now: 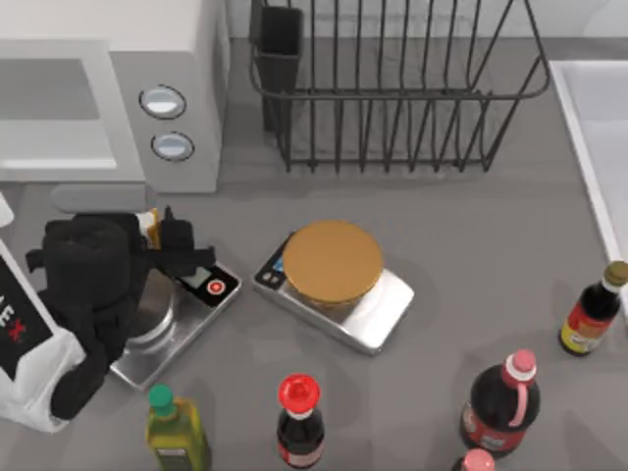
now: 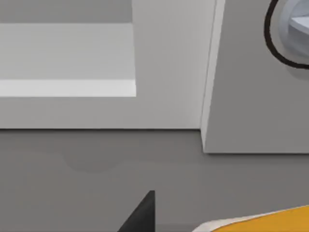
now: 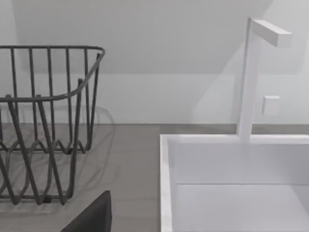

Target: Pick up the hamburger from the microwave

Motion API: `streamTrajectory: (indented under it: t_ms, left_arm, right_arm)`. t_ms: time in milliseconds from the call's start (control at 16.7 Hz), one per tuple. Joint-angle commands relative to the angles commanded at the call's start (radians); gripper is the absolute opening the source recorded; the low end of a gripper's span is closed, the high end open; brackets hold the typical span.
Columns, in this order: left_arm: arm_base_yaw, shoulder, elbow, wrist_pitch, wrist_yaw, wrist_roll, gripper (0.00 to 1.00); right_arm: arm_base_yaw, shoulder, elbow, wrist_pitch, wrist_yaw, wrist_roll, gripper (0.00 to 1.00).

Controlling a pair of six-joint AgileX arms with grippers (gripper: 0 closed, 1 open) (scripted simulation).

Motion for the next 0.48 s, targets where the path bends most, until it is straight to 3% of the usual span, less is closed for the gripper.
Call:
streamTrajectory:
  t_ms: [480]
  left_arm:
    - [0.0, 0.0, 0.0, 0.0, 0.0, 0.0, 0.75]
  right_arm:
    - [0.0, 0.0, 0.0, 0.0, 0.0, 0.0, 1.0]
